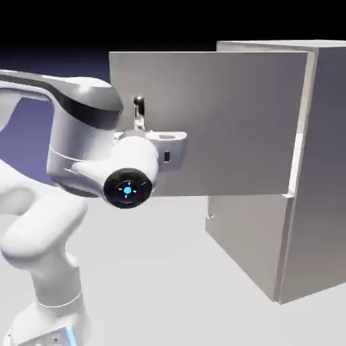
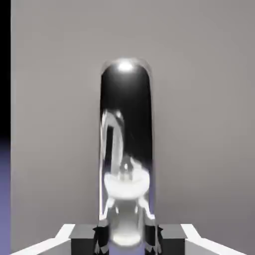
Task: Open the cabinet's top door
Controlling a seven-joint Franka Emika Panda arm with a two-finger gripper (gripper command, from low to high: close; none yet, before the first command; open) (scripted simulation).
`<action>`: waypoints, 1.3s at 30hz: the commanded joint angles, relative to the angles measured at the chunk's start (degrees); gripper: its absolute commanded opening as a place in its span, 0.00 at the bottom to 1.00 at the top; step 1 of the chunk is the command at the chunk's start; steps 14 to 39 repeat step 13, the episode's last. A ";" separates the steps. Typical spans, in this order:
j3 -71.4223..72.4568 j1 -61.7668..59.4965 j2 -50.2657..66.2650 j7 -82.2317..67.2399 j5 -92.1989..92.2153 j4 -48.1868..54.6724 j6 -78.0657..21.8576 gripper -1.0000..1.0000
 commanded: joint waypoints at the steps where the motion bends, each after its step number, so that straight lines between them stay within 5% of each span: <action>1: -1.44 1.18 2.08 -0.97 -1.22 1.78 -1.40 0.00; 13: -11.93 9.37 26.26 -14.74 -10.64 23.27 -21.00 0.00; 39: -11.93 9.37 26.26 -14.74 -10.64 23.27 -21.00 0.00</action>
